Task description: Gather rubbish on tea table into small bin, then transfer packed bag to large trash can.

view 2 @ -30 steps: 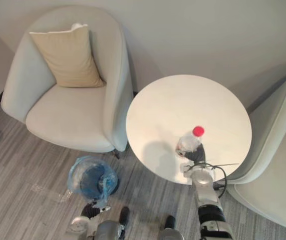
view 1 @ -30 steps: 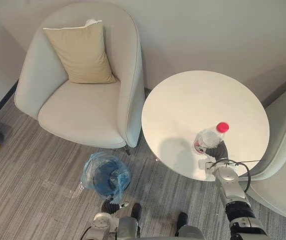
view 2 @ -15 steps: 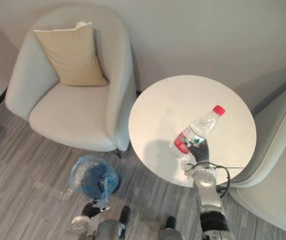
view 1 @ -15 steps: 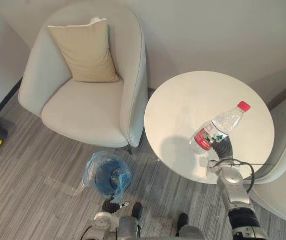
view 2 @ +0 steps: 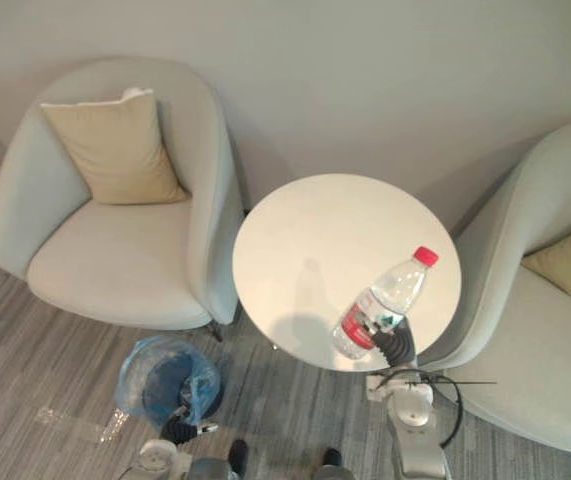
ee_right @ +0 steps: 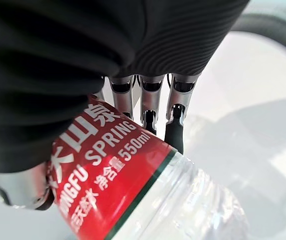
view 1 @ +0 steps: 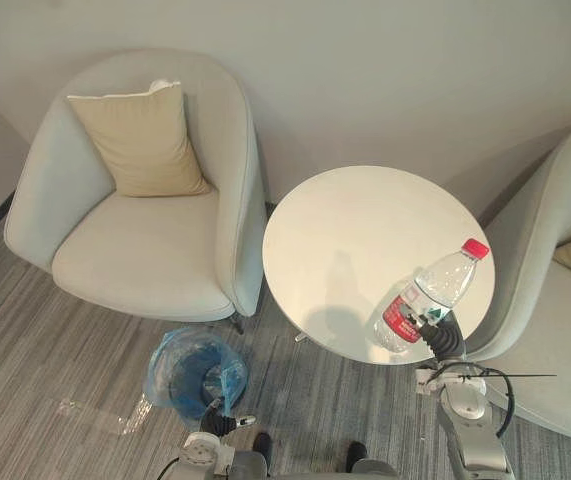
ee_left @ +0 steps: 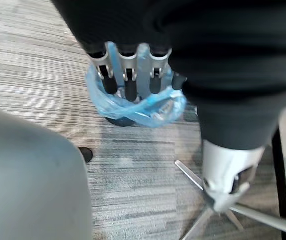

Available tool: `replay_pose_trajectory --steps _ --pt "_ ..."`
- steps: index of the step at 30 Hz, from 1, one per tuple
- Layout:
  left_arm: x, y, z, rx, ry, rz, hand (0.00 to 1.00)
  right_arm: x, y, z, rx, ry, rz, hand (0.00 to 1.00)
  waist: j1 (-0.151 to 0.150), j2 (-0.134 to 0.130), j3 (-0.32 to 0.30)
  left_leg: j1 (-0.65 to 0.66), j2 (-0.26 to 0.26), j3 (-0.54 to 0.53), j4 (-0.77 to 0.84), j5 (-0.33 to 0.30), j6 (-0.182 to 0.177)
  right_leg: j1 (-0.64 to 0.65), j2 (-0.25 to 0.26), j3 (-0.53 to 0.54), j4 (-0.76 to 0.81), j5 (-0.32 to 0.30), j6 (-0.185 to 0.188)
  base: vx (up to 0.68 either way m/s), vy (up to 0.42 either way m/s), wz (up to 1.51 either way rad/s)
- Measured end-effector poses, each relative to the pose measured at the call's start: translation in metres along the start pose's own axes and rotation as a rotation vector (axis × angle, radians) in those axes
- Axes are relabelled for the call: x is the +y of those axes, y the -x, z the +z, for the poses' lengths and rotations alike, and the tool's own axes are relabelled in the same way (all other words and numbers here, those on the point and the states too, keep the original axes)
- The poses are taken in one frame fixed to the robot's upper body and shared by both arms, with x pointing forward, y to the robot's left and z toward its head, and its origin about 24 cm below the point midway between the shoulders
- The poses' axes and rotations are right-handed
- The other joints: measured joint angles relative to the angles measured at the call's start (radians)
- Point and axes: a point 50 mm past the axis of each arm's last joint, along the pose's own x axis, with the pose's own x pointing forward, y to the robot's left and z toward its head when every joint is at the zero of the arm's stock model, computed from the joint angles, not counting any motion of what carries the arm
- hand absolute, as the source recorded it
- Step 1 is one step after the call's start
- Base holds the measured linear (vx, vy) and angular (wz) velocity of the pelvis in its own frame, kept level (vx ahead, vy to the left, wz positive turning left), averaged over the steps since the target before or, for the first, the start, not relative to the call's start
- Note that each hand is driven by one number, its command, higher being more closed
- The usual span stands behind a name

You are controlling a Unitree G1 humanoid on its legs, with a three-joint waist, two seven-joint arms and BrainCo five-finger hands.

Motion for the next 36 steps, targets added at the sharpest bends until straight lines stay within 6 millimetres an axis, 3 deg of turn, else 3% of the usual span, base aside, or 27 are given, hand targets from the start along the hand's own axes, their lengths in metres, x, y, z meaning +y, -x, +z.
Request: replay_pose_trajectory --steps 9,19,23,25,26,27,28,30,31,33,36 --pt "-0.003 0.002 -0.009 0.026 -0.039 -0.02 0.0 0.008 0.02 -0.02 0.108 0.047 0.072 1.0 -0.011 -0.003 -0.041 0.028 0.006 0.021 -0.041 0.022 -0.012 0.0 0.006 0.035 -0.029 0.026 0.01 -0.11 0.001 -0.1" --pt "-0.005 0.003 -0.011 0.029 -0.043 -0.025 0.0 0.013 0.023 -0.014 0.083 0.082 0.106 1.0 -0.011 0.003 -0.054 0.029 0.002 -0.014 -0.054 0.045 -0.012 0.029 0.006 0.0 -0.047 0.038 0.012 -0.01 -0.003 0.11" --pt "-0.011 0.003 -0.005 0.006 -0.026 -0.03 0.0 0.017 0.014 -0.002 0.032 0.085 0.108 1.0 -0.014 0.015 -0.044 -0.076 -0.023 -0.029 -0.008 0.094 0.001 -0.027 -0.019 -0.089 0.038 -0.01 0.001 -0.07 -0.012 0.73" --pt "-0.01 0.002 0.004 -0.027 -0.032 -0.027 0.0 0.014 0.003 0.009 -0.016 0.086 0.074 1.0 -0.019 0.005 -0.024 -0.125 -0.037 0.039 0.007 0.153 0.036 -0.053 -0.053 -0.132 0.067 -0.02 -0.02 -0.1 0.049 0.97" --pt "-0.009 0.001 0.006 -0.03 -0.031 -0.023 0.0 0.012 -0.001 0.014 -0.035 0.085 0.054 1.0 -0.015 0.007 -0.017 -0.133 -0.017 0.143 0.026 0.109 0.058 -0.051 -0.061 -0.188 0.065 -0.016 -0.016 -0.11 0.072 0.96" --pt "-0.011 0.001 0.006 -0.028 -0.033 -0.029 0.0 0.01 -0.005 0.018 -0.053 0.085 0.038 1.0 -0.016 0.016 -0.017 -0.131 0.006 0.232 0.074 0.06 0.056 -0.048 -0.062 -0.213 0.079 -0.018 -0.017 -0.01 0.086 1.07" --pt "-0.014 0.002 0.005 -0.025 -0.053 -0.04 0.0 0.004 -0.009 0.022 -0.067 0.082 -0.006 1.0 -0.029 0.02 -0.016 -0.101 0.04 0.386 0.099 0.004 0.05 -0.034 -0.073 -0.261 0.095 -0.026 -0.006 0.05 0.064 0.85" --pt "-0.015 0.002 0.006 -0.033 -0.076 -0.047 0.0 0.001 -0.01 0.022 -0.066 0.077 -0.032 1.0 -0.034 0.011 -0.012 -0.089 0.027 0.397 0.053 0.024 0.04 -0.033 -0.084 -0.281 0.108 -0.03 0.004 -0.01 0.073 0.56" --pt "-0.011 0.001 0.007 -0.038 -0.085 -0.039 0.0 0.003 -0.01 0.021 -0.065 0.066 -0.034 1.0 -0.03 0.001 -0.01 -0.051 -0.01 0.378 -0.043 0.077 0.047 -0.034 -0.094 -0.285 0.102 -0.023 0.017 -0.07 0.076 0.36" --pt "-0.01 0.001 0.006 -0.036 -0.1 -0.04 0.0 0.004 -0.011 0.019 -0.059 0.065 -0.035 1.0 -0.038 -0.005 -0.008 -0.025 -0.039 0.354 -0.143 0.126 0.058 -0.037 -0.103 -0.294 0.092 -0.015 0.031 -0.05 0.126 0.36" --pt "-0.012 0.001 0.006 -0.039 -0.116 -0.05 0.0 0.012 -0.014 0.002 0.019 0.074 -0.004 1.0 -0.034 -0.004 -0.002 0.003 -0.075 0.346 -0.175 0.129 0.084 -0.041 -0.145 -0.294 0.15 -0.027 0.045 0.01 0.135 0.12"
